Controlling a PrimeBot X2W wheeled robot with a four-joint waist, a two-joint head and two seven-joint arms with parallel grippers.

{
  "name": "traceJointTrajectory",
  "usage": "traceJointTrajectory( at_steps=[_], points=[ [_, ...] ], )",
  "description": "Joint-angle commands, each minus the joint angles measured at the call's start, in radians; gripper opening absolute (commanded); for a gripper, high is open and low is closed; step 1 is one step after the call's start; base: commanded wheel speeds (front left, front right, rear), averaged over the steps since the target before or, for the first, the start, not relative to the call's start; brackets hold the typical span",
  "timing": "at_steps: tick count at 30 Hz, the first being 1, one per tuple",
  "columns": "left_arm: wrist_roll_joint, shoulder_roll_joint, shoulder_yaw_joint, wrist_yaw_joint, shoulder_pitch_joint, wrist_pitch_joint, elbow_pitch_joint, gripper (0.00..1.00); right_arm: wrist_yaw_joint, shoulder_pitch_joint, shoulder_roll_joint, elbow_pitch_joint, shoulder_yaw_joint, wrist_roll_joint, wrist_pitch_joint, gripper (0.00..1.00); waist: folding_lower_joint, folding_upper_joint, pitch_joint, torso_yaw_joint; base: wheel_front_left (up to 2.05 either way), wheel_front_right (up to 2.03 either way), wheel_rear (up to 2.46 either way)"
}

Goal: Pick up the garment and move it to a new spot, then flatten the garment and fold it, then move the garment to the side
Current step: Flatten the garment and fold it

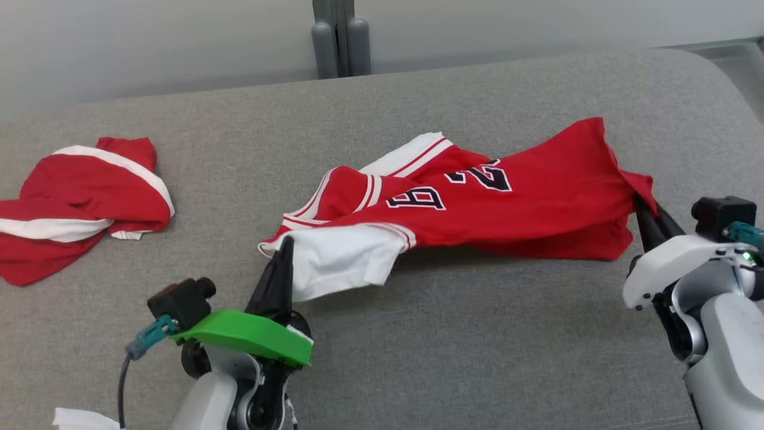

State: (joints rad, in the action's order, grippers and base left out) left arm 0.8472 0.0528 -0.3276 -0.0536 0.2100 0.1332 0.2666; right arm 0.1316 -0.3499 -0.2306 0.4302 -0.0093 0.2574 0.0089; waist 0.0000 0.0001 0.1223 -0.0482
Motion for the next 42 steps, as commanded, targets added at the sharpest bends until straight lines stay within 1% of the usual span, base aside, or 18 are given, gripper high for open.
traceJointTrajectory(
  at_steps=[1,6,8,9,13,14,16,20,23,25,26,28,30,32,36,39,42],
  points=[
    [0.002,0.017,0.010,0.010,-0.013,-0.005,-0.039,0.00,-0.002,0.017,-0.014,-0.053,-0.008,-0.002,0.012,0.00,0.0000,-0.0001,-0.025,-0.008,0.00,0.00,0.00],
    [0.028,0.037,0.034,0.042,0.016,-0.054,-0.181,0.00,-0.002,0.033,-0.028,-0.257,-0.026,-0.008,0.083,0.00,0.0000,-0.0001,-0.049,-0.013,0.00,0.00,0.00],
    [0.038,0.043,0.042,0.056,0.048,-0.081,-0.224,0.00,-0.002,0.013,-0.034,-0.328,-0.032,-0.004,0.114,0.00,0.0000,-0.0001,-0.050,-0.016,0.00,0.00,0.00],
    [0.029,0.057,0.042,0.063,0.071,-0.099,-0.244,0.00,-0.002,-0.005,-0.040,-0.360,-0.032,-0.002,0.133,0.00,0.0000,-0.0001,-0.046,-0.020,0.00,0.00,0.00],
    [0.002,0.097,0.040,0.072,0.197,-0.169,-0.287,0.00,-0.002,-0.106,-0.059,-0.441,-0.012,0.005,0.193,0.00,0.0000,-0.0001,-0.006,-0.037,0.00,0.00,0.00],
    [0.005,0.102,0.048,0.074,0.230,-0.182,-0.289,0.00,-0.002,-0.138,-0.061,-0.448,-0.003,0.010,0.203,0.00,0.0000,-0.0001,0.008,-0.043,0.00,0.00,0.00],
    [-0.011,0.133,0.058,0.079,0.311,-0.214,-0.274,0.00,-0.002,-0.210,-0.070,-0.447,0.020,0.004,0.226,0.00,0.0000,-0.0001,0.044,-0.059,0.00,0.00,0.00],
    [-0.055,0.185,0.067,0.086,0.491,-0.267,-0.228,0.00,-0.001,-0.378,-0.038,-0.387,0.069,0.039,0.263,0.00,0.0000,-0.0001,0.151,-0.103,0.00,0.00,0.00],
    [-0.093,0.221,0.081,0.085,0.638,-0.285,-0.177,0.00,-0.002,-0.519,-0.008,-0.274,0.094,0.066,0.267,0.00,0.0000,-0.0001,0.253,-0.141,0.00,0.00,0.00],
    [-0.130,0.248,0.079,0.076,0.733,-0.280,-0.136,0.00,-0.002,-0.611,0.020,-0.182,0.105,0.071,0.249,0.00,0.0000,-0.0001,0.323,-0.165,0.00,0.00,0.00],
    [-0.148,0.255,0.079,0.068,0.780,-0.268,-0.108,0.00,-0.001,-0.662,0.029,-0.125,0.112,0.057,0.228,0.00,0.0000,-0.0001,0.353,-0.176,0.00,0.00,0.00],
    [-0.190,0.279,0.085,0.058,0.874,-0.226,-0.069,0.00,-0.001,-0.755,0.086,-0.027,0.067,0.086,0.170,0.00,0.0000,-0.0001,0.406,-0.196,0.00,0.00,0.00],
    [-0.231,0.291,0.092,0.045,0.958,-0.161,-0.029,0.00,-0.001,-0.843,0.119,0.058,0.029,0.083,0.092,0.00,0.0000,-0.0001,0.442,-0.209,0.00,0.00,0.00],
    [-0.265,0.293,0.090,0.023,1.039,-0.090,0.001,0.00,-0.001,-0.920,0.147,0.123,-0.011,0.095,-0.009,0.00,0.0000,-0.0001,0.467,-0.216,0.00,0.00,0.00],
    [-0.334,0.303,0.077,-0.016,1.190,0.046,0.031,0.00,-0.001,-1.043,0.170,0.200,-0.054,0.074,-0.205,0.00,0.0000,-0.0001,0.491,-0.218,0.00,0.00,0.00],
    [-0.347,0.284,0.065,-0.037,1.253,0.099,0.040,0.00,-0.001,-1.094,0.174,0.226,-0.091,0.053,-0.260,0.00,0.0000,-0.0001,0.505,-0.202,0.00,0.00,0.00],
    [-0.336,0.264,0.054,-0.055,1.221,0.124,0.051,0.00,-0.001,-1.067,0.177,0.253,-0.106,0.002,-0.274,0.00,0.0000,-0.0001,0.520,-0.178,0.00,0.00,0.00]
  ],
)
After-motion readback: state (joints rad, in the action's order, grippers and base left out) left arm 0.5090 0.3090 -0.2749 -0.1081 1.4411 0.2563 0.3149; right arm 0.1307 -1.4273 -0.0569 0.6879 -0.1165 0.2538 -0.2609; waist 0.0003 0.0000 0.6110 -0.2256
